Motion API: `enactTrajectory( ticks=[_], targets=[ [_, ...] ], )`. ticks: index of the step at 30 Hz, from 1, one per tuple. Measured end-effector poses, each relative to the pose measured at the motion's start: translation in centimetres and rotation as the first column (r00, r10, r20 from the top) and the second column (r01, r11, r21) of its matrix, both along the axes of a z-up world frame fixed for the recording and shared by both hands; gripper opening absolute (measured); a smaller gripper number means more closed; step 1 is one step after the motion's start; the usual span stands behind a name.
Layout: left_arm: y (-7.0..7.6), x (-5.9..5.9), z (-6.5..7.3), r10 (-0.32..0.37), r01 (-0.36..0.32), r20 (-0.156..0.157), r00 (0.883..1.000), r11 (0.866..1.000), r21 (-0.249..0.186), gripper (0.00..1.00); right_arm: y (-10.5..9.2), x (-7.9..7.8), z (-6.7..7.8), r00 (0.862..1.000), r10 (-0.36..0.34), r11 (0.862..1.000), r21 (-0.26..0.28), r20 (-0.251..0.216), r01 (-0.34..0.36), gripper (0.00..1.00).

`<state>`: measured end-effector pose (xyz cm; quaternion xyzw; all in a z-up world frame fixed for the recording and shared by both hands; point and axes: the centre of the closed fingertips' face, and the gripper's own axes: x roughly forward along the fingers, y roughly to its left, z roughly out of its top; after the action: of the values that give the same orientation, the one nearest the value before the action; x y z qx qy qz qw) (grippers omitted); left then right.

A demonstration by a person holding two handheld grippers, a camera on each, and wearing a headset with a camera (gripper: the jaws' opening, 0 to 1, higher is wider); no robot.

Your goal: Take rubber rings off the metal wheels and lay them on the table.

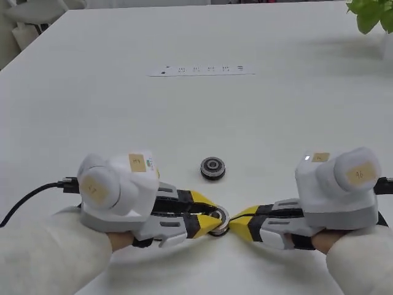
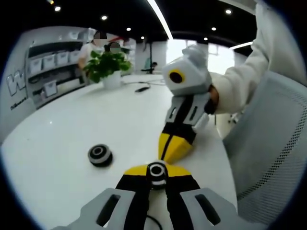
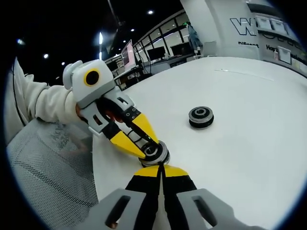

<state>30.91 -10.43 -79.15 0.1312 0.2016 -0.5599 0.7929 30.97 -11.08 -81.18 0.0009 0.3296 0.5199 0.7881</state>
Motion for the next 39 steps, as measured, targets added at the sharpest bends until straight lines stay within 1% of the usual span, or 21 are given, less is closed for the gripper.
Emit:
enactTrajectory(
  ticks=[1, 2, 4, 5, 6, 7, 8, 9, 10, 13, 16, 19, 26, 39],
  targets=[
    [0.0, 0.0, 0.0, -0.001, 0.001, 0.002, 1.000, 1.000, 0.001, 0.13, 0.0, 0.1, 0.0, 1.000, -0.008, 1.000, 0.005, -0.006, 0.008, 0.00],
    [0.0, 0.0, 0.0, -0.002, 0.002, 0.005, 1.000, 1.000, 0.002, 0.13, -0.1, 0.0, 0.1, 0.999, -0.022, 1.000, 0.014, -0.024, 0.022, 0.00],
    [0.0, 0.0, 0.0, -0.002, 0.002, 0.007, 1.000, 1.000, 0.001, 0.13, -0.2, 0.2, 0.1, 0.999, -0.036, 0.999, 0.029, -0.035, 0.037, 0.00],
    [0.0, 0.0, 0.0, -0.002, 0.002, 0.008, 1.000, 1.000, 0.001, 0.13, -0.2, 0.2, 0.2, 0.997, -0.051, 0.998, 0.039, -0.055, 0.053, 0.00],
    [0.0, 0.0, 0.0, -0.002, 0.002, 0.009, 1.000, 1.000, 0.000, 0.13, -0.3, 0.2, 0.2, 0.996, -0.058, 0.997, 0.047, -0.064, 0.061, 0.00],
    [0.0, 0.0, 0.0, -0.003, 0.003, 0.010, 1.000, 1.000, 0.000, 0.13, -0.3, 0.4, 0.4, 0.995, -0.072, 0.995, 0.068, -0.073, 0.077, 0.00],
    [0.0, 0.0, 0.0, -0.002, 0.002, 0.010, 1.000, 1.000, -0.001, 0.13, -0.3, 0.5, 0.7, 0.992, -0.091, 0.991, 0.090, -0.091, 0.099, 0.00],
    [0.0, 0.1, 0.0, -0.001, 0.001, 0.012, 1.000, 1.000, -0.003, 0.13, -0.4, 0.4, 0.6, 0.988, -0.101, 0.989, 0.093, -0.116, 0.112, 0.00],
    [0.0, 0.1, 0.0, 0.001, -0.001, 0.012, 1.000, 1.000, -0.004, 0.13, -0.4, 0.4, 0.6, 0.988, -0.102, 0.988, 0.101, -0.119, 0.114, 0.00],
    [0.1, 0.1, 0.0, 0.000, 0.000, 0.016, 1.000, 1.000, -0.001, 0.13, -0.4, 0.5, 0.7, 0.982, -0.119, 0.983, 0.122, -0.145, 0.137, 0.00],
    [0.1, 0.1, 0.0, 0.000, 0.000, 0.017, 1.000, 1.000, -0.001, 0.13, -0.3, 0.5, 1.0, 0.978, -0.129, 0.977, 0.146, -0.163, 0.153, 0.00],
    [0.1, 0.1, 0.0, 0.001, -0.001, 0.021, 1.000, 1.000, 0.000, 0.13, -0.1, 0.4, 1.2, 0.975, -0.130, 0.976, 0.153, -0.178, 0.158, 0.00],
    [0.1, 0.1, 0.0, 0.002, -0.002, 0.027, 1.000, 1.000, 0.005, 0.13, 0.2, 0.2, 1.6, 0.974, -0.129, 0.976, 0.150, -0.188, 0.158, 0.00],
    [0.0, 0.1, -0.1, 0.003, -0.003, 0.030, 1.000, 1.000, 0.003, 0.13, 0.3, 0.3, 1.8, 0.980, -0.108, 0.984, 0.122, -0.166, 0.129, 0.00]
  ],
)
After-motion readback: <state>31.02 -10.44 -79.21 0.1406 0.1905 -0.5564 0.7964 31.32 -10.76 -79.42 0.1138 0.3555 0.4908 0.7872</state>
